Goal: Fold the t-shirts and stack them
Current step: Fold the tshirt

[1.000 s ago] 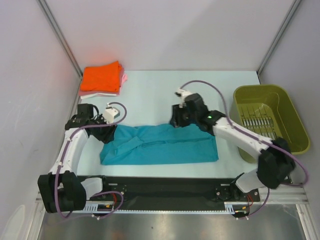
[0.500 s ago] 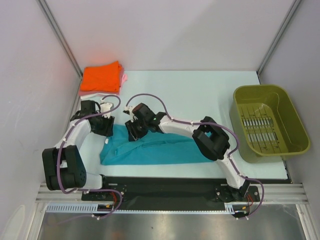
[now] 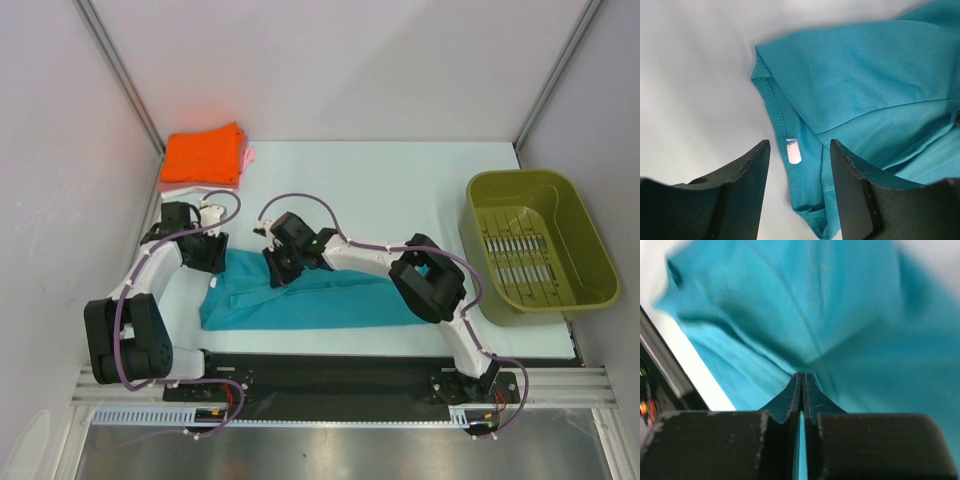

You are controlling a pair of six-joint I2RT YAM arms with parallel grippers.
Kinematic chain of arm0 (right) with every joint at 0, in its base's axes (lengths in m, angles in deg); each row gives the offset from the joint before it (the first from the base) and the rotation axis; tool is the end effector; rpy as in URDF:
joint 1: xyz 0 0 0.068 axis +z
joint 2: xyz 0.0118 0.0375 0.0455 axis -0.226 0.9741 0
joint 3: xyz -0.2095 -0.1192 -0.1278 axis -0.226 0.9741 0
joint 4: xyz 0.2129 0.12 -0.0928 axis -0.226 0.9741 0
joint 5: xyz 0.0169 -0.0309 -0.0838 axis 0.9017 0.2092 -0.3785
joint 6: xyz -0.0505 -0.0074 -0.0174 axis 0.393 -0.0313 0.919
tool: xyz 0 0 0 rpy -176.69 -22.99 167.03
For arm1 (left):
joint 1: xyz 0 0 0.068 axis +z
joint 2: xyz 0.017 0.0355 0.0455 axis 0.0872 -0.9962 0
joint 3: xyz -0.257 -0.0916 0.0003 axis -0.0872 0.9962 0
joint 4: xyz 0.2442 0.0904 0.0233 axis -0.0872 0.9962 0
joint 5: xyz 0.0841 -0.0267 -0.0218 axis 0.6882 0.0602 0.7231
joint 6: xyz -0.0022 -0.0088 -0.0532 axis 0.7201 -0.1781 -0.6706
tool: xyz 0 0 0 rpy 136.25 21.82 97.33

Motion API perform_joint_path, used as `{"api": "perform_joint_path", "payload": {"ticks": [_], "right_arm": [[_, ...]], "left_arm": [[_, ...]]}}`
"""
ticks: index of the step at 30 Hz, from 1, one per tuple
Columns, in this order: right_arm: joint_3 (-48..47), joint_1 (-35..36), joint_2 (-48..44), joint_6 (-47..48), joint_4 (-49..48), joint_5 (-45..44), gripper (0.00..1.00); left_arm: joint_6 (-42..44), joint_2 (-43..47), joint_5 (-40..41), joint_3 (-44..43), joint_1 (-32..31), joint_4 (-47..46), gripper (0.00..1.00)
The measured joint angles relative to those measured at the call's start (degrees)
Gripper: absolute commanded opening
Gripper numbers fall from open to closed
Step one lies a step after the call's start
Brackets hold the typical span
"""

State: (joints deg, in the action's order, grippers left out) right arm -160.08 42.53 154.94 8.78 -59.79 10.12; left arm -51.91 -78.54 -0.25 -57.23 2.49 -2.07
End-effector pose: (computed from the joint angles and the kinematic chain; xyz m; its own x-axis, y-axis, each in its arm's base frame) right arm 0.2685 0.4103 0.1763 -0.6374 -0.4860 -0.5979 -0.7602 0.5233 0.3851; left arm 0.2586 0.0251 0.2061 -0.8304 0.2404 -0.5027 0.3005 0.9529 -0.0406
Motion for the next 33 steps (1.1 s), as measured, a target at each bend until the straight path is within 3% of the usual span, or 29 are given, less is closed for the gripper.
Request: {"api": "perform_joint_path", "payload": {"ticks": [3, 7, 10, 22, 28, 33], "right_arm": [[5.6, 0.7, -3.4, 0.3, 0.5, 0.0, 0.1], [10.8, 3.1, -7.7, 0.9, 0.9, 0.0, 0.26], [12.3, 4.6, -9.7, 1.3, 0.8, 0.0, 0.3], [17.9, 5.0, -17.2, 2.6, 1.1, 0.8, 0.36], [18.8, 1.9, -19.7, -3.1, -4.4, -6.7, 0.43], [19.9, 2.9, -18.7, -6.2, -9.0, -10.3, 0.43]], "left_arm": [[0.1, 0.7, -0.2, 0.0, 0.0, 0.2, 0.57], [0.6, 1.4, -1.1, 0.0, 0.0, 0.6, 0.57], [0.8, 1.5, -1.4, 0.0, 0.0, 0.9, 0.57], [5.5, 1.8, -10.0, -0.2, -1.2, 8.5, 0.51], [12.9, 5.2, -11.6, -0.1, -3.1, 15.4, 0.56], [15.2, 5.6, -8.2, 4.0, -3.5, 12.8, 0.56]]}}
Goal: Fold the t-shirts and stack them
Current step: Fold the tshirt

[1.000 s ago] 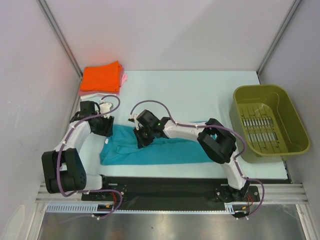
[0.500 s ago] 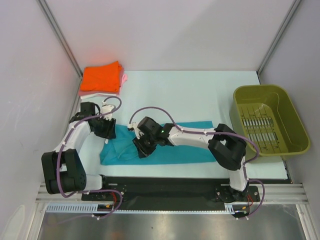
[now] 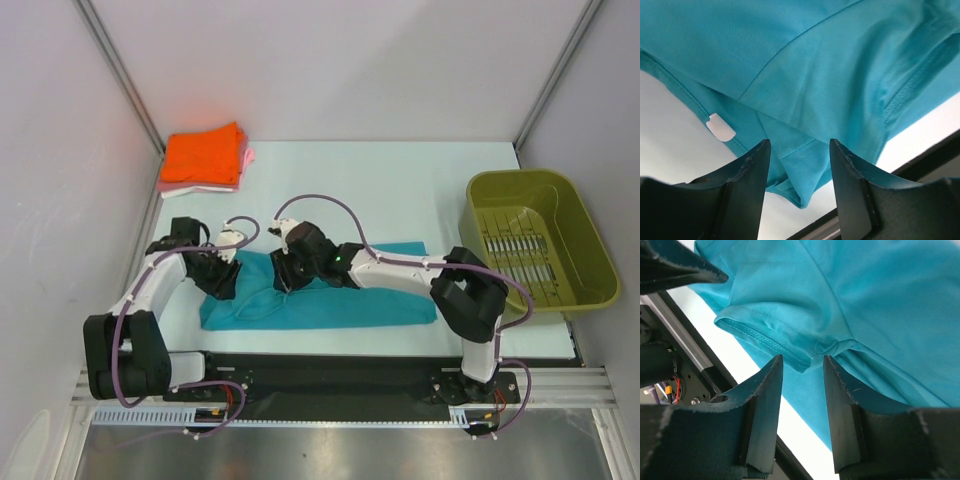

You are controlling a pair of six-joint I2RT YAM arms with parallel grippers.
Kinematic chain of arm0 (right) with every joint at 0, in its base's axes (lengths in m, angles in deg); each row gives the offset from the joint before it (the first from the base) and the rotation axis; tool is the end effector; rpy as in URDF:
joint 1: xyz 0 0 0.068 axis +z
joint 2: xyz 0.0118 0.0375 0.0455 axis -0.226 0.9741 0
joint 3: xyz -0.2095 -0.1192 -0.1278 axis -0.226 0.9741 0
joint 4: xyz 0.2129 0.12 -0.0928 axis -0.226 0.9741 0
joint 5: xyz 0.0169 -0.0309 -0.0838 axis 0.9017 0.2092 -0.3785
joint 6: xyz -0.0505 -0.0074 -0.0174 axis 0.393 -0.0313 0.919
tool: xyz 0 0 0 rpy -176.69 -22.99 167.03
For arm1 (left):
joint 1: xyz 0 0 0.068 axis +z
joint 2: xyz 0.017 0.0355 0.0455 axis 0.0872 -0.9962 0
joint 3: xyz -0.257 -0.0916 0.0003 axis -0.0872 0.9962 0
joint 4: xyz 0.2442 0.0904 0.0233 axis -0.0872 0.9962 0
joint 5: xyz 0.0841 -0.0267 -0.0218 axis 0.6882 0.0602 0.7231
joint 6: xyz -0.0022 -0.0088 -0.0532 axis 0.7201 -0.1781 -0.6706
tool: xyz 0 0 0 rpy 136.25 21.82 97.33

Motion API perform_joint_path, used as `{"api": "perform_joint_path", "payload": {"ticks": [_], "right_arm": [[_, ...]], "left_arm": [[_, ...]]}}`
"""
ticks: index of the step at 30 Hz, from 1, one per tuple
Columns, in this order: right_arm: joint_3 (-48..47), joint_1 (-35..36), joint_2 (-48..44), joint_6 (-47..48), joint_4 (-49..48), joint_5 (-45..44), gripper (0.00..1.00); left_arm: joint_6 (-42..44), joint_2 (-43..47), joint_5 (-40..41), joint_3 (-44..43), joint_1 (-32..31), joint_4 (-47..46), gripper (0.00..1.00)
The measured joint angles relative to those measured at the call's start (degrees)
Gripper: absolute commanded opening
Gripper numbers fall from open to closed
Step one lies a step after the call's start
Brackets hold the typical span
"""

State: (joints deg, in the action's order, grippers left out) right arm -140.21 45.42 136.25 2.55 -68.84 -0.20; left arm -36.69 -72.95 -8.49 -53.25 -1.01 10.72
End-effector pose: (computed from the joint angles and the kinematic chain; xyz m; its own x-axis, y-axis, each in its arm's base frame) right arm 0.2178 0.3629 0.2197 -0.6359 -0.3419 -0.6919 -0.7100 0.6104 0.3510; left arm 0.2169 0.0014 0.2004 -0.7512 0.4945 -0.4371 0.5982 0.7900 -0.1343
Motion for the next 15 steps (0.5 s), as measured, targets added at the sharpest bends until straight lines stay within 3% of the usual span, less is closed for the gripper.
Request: {"api": "perform_joint_path", "payload": {"ticks": [6, 10, 13, 15], "right_arm": [[1.2, 1.8, 3.2, -0.5, -2.6, -0.4, 0.43], [1.3, 2.3, 5.3, -0.6, -2.3, -1.3, 0.17], [1.3, 2.4, 6.6, -0.9, -1.0, -2.2, 0.04], [1.3, 2.5, 6.6, -0.8, 0.0, -2.6, 0.01]], "left_arm": [[-2.5, -1.8, 2.7, 0.6, 0.0, -5.9, 0.57], [-4.8, -2.6, 5.2, 0.6, 0.0, -10.4, 0.57], [-6.4, -4.3, 7.5, 0.1, 0.0, -12.8, 0.57], [-7.4, -6.0, 8.9, -0.4, 0.0, -14.2, 0.57]]}}
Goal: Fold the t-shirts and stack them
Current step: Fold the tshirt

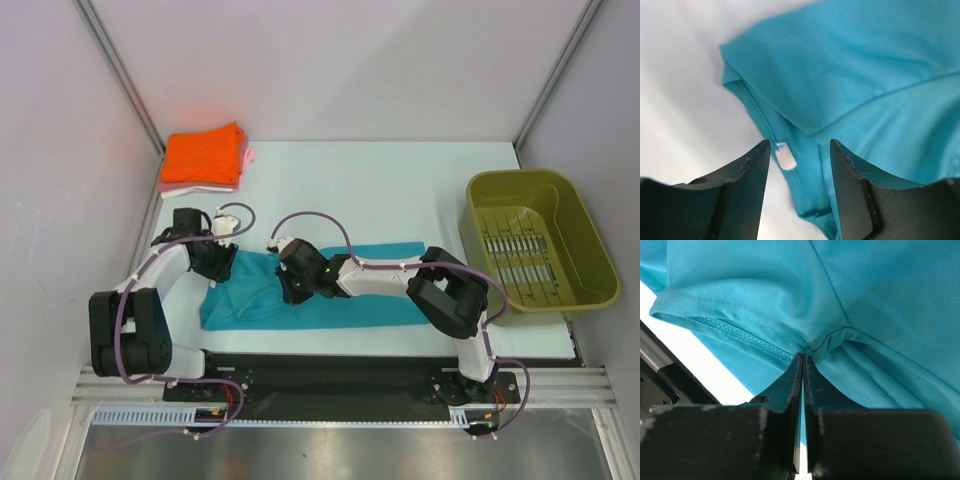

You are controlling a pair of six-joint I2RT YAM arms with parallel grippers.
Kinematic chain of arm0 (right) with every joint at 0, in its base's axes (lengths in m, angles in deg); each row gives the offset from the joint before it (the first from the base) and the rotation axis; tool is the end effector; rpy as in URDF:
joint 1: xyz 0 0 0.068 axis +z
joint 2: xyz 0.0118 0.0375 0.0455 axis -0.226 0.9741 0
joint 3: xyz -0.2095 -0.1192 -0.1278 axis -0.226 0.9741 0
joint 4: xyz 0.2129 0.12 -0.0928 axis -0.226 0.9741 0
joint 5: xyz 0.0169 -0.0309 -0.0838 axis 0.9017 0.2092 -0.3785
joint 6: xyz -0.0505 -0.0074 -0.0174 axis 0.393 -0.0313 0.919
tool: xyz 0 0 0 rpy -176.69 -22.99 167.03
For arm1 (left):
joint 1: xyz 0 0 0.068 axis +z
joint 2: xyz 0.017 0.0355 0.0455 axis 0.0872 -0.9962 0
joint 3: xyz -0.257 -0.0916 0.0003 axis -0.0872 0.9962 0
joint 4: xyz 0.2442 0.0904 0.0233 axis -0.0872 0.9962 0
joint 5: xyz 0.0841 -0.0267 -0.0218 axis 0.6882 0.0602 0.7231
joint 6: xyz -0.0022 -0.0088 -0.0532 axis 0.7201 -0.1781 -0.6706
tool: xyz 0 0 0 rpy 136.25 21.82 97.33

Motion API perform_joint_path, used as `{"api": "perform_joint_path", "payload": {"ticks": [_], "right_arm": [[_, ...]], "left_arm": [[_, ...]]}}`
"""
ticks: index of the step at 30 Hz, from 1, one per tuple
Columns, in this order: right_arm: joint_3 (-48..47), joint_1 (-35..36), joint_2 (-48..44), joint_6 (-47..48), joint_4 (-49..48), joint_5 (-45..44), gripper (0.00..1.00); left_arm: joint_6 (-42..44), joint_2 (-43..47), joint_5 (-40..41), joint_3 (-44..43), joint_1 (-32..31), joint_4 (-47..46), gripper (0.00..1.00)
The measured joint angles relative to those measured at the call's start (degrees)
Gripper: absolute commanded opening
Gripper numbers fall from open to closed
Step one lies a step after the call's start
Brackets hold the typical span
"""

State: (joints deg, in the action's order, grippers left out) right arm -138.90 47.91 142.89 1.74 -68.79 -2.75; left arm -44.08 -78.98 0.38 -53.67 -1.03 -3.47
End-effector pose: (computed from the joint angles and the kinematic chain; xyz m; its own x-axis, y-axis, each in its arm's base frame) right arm 0.2058 0.3760 0.1653 -0.6701 -0.4285 -0.6060 -0.6934 0.6528 0.3051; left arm 0.2518 0.0090 0.1875 -0.7819 0.4149 -0.4654 0.4627 0.8864 0.0128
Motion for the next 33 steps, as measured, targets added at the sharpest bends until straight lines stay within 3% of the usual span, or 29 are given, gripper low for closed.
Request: {"api": "perform_joint_path", "payload": {"ticks": [11, 13, 14, 15, 16, 18, 23, 28, 33], "right_arm": [[3.3, 1.2, -1.4, 1.4, 0.6, 0.1, 0.02], [3.6, 1.2, -1.8, 1.5, 0.7, 0.3, 0.11], [3.6, 1.2, -1.9, 1.5, 0.7, 0.4, 0.19], [3.6, 1.2, -1.9, 1.6, 0.7, 0.6, 0.36], [3.6, 1.2, -1.9, 1.6, 0.8, 0.9, 0.41], [3.4, 1.1, -2.0, 2.5, 1.0, 1.8, 0.48], [2.6, -0.4, -4.5, 3.8, 4.9, 2.7, 0.51], [2.6, -8.6, -14.5, 3.9, 9.6, 3.3, 0.52], [5.4, -24.7, -25.2, 4.9, 12.7, 1.0, 0.44]], "left_arm": [[-2.4, -6.8, 4.9, -4.0, 0.0, -2.7, 0.56], [-2.4, -7.0, 5.7, -4.5, 0.0, -3.1, 0.56], [-2.4, -7.1, 6.1, -4.9, 0.0, -3.2, 0.56], [-2.4, -7.2, 6.3, -5.2, 0.0, -3.4, 0.56], [-2.4, -7.2, 6.5, -5.4, 0.0, -3.5, 0.56], [-2.4, -7.2, 6.7, -6.0, 0.0, -3.3, 0.56], [-2.4, -6.1, 5.2, -7.4, 0.4, -1.5, 0.57], [-3.1, -3.8, 5.0, -8.1, 1.2, -1.4, 0.61], [-4.5, -11.3, 5.2, -11.8, 1.2, -2.0, 0.65]]}}
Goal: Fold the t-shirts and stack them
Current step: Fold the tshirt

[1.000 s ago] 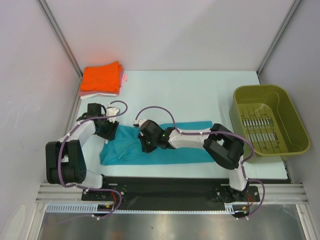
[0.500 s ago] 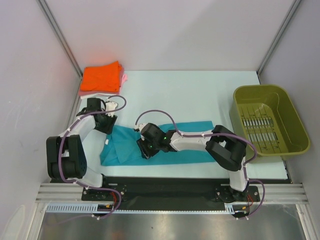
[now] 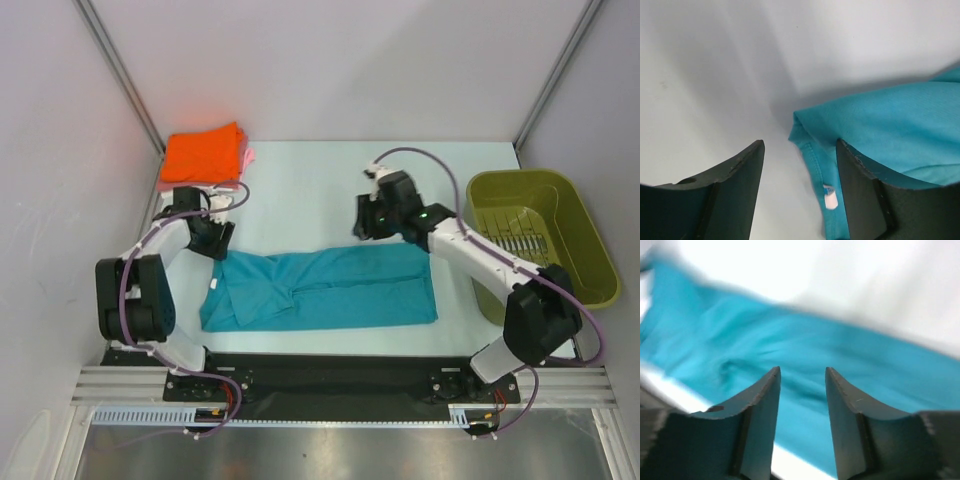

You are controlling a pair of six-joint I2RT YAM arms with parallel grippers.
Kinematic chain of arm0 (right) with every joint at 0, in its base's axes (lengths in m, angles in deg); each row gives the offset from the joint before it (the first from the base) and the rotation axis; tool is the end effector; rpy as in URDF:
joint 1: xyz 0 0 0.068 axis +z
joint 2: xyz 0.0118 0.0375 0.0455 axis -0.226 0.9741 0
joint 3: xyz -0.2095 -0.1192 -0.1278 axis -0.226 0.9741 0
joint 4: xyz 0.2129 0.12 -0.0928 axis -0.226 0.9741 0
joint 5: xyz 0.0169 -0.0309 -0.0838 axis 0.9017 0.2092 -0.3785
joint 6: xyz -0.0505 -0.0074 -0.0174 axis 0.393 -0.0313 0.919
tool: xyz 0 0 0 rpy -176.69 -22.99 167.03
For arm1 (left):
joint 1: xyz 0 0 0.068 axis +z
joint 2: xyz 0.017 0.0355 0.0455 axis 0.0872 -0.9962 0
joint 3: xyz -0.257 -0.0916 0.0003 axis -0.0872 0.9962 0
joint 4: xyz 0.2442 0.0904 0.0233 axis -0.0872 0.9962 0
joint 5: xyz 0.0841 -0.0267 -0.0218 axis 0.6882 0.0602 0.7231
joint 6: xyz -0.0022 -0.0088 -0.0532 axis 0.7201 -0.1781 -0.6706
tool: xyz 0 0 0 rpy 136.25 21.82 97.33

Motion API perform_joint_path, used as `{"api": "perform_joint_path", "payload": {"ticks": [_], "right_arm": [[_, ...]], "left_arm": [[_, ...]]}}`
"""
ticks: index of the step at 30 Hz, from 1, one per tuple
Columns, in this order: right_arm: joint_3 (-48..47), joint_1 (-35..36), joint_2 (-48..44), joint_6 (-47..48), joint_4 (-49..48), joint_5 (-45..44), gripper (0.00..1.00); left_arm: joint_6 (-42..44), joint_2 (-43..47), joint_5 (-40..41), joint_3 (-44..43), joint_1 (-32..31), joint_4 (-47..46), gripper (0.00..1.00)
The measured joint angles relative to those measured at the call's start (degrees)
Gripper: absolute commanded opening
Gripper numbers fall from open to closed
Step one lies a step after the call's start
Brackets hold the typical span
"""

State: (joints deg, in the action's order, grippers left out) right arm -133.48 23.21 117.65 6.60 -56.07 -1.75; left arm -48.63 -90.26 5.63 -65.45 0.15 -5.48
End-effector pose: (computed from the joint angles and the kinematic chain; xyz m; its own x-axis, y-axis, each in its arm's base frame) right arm 0.2790 0.2086 0.2813 -0.6906 -0.1371 -0.7101 -0.4583 0.8426 0.2830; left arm 0.3081 0.0225 0.1959 -0.8193 0.3338 -0.4662 0.3424 0.9370 0.0692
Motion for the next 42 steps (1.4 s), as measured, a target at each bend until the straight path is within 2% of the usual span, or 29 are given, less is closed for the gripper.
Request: {"api": "perform_joint_path", "payload": {"ticks": [5, 8, 9, 11, 12, 14, 15, 16, 20, 23, 24, 27, 33, 39, 42], "right_arm": [[1.0, -13.0, 1.3, 3.3, 6.8, -3.0, 0.44], [1.8, -17.4, 4.1, 5.2, 9.9, -4.9, 0.45], [2.0, -18.6, 5.0, 5.7, 11.0, -5.4, 0.46], [2.1, -20.5, 6.7, 6.7, 12.6, -6.1, 0.47], [2.1, -21.1, 7.3, 7.0, 12.9, -6.2, 0.48], [2.1, -22.4, 8.7, 7.5, 13.6, -6.2, 0.48], [2.1, -22.9, 9.4, 7.8, 13.9, -6.3, 0.49], [2.3, -23.1, 9.9, 8.0, 13.9, -6.4, 0.49], [3.3, -23.2, 11.1, 8.1, 13.2, -6.3, 0.46], [3.3, -23.2, 13.1, 8.0, 11.9, -6.0, 0.29], [3.3, -23.2, 13.9, 8.0, 11.5, -5.9, 0.18], [3.2, -23.2, 15.1, 7.4, 11.2, -6.1, 0.02], [5.2, -23.4, 13.6, 5.3, 10.2, -6.0, 0.0], [12.7, -21.6, 7.4, 1.4, 10.6, -4.7, 0.0], [17.2, -18.1, 3.3, -1.6, 11.3, -4.2, 0.0]], "left_arm": [[0.1, -6.7, -0.2, -1.1, -0.4, 0.9, 0.65], [0.2, -7.4, 0.3, -1.1, -1.1, 1.0, 0.59], [0.3, -7.4, 0.4, -1.1, -1.4, 1.0, 0.48], [0.1, -7.7, 0.5, -1.3, -1.6, 1.0, 0.38], [0.1, -8.1, 0.4, -1.6, -1.7, 1.2, 0.28], [0.0, -8.6, 0.2, -2.3, -1.8, 1.6, 0.18], [0.1, -8.8, 0.1, -2.4, -1.9, 1.7, 0.06], [0.0, -9.0, 0.0, -2.6, -1.9, 1.8, 0.0], [0.1, -9.9, -0.5, -3.8, -2.0, 2.7, 0.0], [-0.3, -11.7, -0.6, -6.2, -2.2, 4.1, 0.0], [-0.4, -12.6, -0.5, -7.4, -2.3, 4.6, 0.0], [-0.9, -16.5, 1.0, -12.7, -3.5, 5.0, 0.0], [-2.1, -27.9, 4.9, -30.7, -8.5, 4.8, 0.0], [-3.3, -44.1, 9.6, -59.4, -13.8, 8.2, 0.0], [-3.1, -50.6, 11.3, -69.4, -16.2, 8.9, 0.0]]}}
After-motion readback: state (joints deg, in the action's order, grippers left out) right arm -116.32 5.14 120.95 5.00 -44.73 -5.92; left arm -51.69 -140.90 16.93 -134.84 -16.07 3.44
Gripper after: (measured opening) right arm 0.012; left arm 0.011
